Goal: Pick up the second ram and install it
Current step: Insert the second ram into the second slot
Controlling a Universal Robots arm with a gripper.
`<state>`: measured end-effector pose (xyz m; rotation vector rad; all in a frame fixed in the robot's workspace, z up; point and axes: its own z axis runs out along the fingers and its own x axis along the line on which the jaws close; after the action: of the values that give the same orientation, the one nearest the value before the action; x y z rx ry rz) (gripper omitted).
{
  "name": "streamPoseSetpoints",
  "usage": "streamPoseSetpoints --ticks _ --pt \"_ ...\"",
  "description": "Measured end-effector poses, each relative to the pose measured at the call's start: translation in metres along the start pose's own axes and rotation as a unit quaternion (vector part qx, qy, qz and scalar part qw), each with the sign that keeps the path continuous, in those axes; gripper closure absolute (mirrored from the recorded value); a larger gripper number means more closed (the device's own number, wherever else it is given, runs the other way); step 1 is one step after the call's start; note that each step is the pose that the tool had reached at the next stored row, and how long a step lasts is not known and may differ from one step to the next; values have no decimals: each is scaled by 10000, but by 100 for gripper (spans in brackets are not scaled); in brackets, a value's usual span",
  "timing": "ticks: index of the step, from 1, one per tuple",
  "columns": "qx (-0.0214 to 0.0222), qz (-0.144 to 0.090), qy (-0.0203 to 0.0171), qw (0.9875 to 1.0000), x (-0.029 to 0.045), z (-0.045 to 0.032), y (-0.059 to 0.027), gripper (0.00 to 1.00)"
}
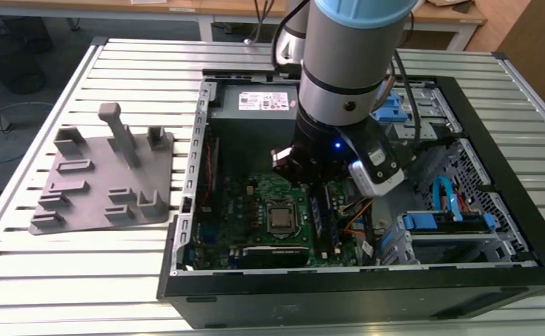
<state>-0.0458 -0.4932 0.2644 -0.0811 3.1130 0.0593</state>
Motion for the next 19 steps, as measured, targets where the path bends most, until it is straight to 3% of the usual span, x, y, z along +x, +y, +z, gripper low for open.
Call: streamPoseSetpoints --ticks 9,17,19 --pt "14 518 -19 9987 0 4 0 86" --pt "26 953 -36 9954 0 8 0 86" --pt "31 1112 -42 9938 0 9 0 86"
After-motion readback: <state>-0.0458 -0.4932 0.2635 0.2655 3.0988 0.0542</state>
